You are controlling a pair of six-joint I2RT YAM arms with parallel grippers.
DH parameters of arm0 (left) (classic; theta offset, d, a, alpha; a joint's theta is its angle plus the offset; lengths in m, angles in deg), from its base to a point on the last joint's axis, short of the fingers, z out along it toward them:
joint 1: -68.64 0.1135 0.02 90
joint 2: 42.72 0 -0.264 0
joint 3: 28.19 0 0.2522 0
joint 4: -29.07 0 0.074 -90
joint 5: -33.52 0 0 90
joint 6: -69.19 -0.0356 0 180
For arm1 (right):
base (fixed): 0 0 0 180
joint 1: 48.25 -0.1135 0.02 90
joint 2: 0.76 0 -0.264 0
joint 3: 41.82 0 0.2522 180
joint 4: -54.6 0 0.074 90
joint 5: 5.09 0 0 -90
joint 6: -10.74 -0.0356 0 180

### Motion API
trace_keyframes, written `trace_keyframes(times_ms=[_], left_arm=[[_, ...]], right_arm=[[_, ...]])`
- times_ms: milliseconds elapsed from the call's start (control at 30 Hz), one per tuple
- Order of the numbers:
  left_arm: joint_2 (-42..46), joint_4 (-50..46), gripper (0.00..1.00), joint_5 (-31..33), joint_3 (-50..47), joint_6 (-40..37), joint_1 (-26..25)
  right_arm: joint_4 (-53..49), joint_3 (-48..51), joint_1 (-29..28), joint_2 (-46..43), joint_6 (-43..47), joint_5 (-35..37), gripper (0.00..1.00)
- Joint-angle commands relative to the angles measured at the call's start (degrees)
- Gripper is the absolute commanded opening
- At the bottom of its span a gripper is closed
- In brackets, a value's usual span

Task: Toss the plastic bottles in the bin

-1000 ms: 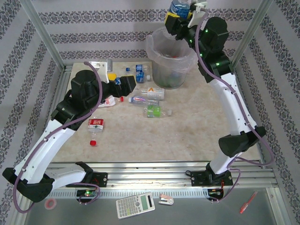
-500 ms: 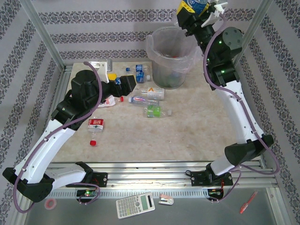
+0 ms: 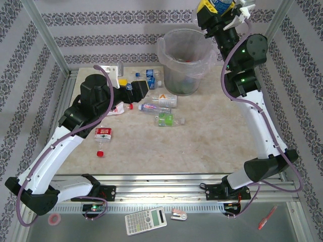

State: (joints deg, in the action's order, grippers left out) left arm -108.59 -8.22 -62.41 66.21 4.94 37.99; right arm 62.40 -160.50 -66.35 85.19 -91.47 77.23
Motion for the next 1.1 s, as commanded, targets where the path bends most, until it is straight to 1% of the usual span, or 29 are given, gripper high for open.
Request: trace_keyframes(times_ms=[0, 167, 733, 933, 1067], left_arm=[[-0.2, 2.7, 1.00, -0.2, 1.0, 0.1, 0.4], [-0.6, 2.8, 1.00, -0.3, 1.0, 0.1, 0.3], [-1.8, 2.8, 1.00, -0.3, 2.0, -0.2, 0.4], [-1.7, 1.9, 1.00, 0.2, 2.0, -0.1, 0.3], [-1.1, 0.6, 1.00, 0.8, 1.7, 0.2, 0.4]], right_arm=[[5.0, 0.9, 0.7, -1.8, 1.5, 1.9, 0.41], [8.6, 1.2, 1.0, -1.8, 1.6, 2.5, 0.38], [9.5, -2.3, 1.7, 1.6, 2.4, 2.3, 0.34], [7.6, -3.6, 1.9, 5.2, 3.1, 3.0, 0.31], [3.5, -5.8, 2.3, 11.0, 4.6, 3.4, 0.31]])
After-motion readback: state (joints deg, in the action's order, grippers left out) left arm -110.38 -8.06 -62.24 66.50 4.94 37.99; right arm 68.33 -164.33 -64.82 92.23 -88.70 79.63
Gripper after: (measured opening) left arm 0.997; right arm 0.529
